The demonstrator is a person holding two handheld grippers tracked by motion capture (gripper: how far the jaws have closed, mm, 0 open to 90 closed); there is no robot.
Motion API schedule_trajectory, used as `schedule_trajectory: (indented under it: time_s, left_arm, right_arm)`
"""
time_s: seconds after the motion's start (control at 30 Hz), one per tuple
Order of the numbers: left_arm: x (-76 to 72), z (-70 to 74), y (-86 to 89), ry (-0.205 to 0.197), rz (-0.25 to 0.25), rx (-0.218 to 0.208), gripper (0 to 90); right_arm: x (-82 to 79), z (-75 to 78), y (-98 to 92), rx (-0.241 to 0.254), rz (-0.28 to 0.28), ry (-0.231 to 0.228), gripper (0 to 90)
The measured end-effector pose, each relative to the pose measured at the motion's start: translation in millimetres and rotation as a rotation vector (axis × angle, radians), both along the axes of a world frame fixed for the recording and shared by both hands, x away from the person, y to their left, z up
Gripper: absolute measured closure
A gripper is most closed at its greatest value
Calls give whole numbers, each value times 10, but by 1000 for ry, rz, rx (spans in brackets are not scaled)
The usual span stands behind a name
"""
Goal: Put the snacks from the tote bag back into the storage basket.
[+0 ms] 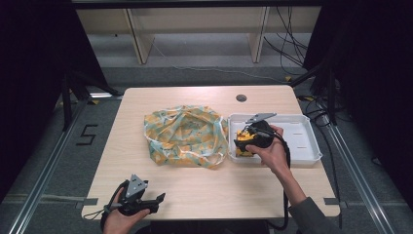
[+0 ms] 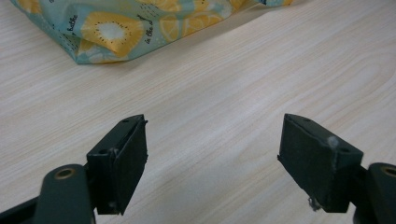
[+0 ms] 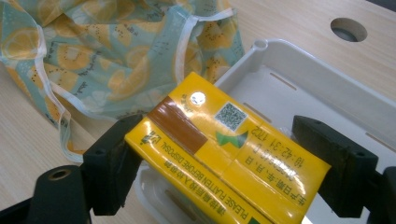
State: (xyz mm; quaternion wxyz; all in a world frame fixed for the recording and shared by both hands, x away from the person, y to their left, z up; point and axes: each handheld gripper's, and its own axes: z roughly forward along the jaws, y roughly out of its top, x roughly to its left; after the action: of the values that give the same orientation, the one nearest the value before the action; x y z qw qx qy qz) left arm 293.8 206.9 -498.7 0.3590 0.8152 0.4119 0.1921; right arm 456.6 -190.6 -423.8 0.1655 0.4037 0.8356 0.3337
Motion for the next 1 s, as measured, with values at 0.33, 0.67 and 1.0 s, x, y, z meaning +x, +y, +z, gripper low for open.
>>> schedule_trajectory:
  time_s: [0.33,0.67,1.0]
  left_arm:
    - [1,2,4,-5,4,4,229]
    - [3,-3,1,-6,3,7,229]
    - [-9,-23,-35,-19,31,-41,229]
  right_arm:
    - [3,-45,19,2,-3,11,203]
    - [10,-117,20,-6,-15,18,201]
    - [2,-160,5,9,-28,-7,197]
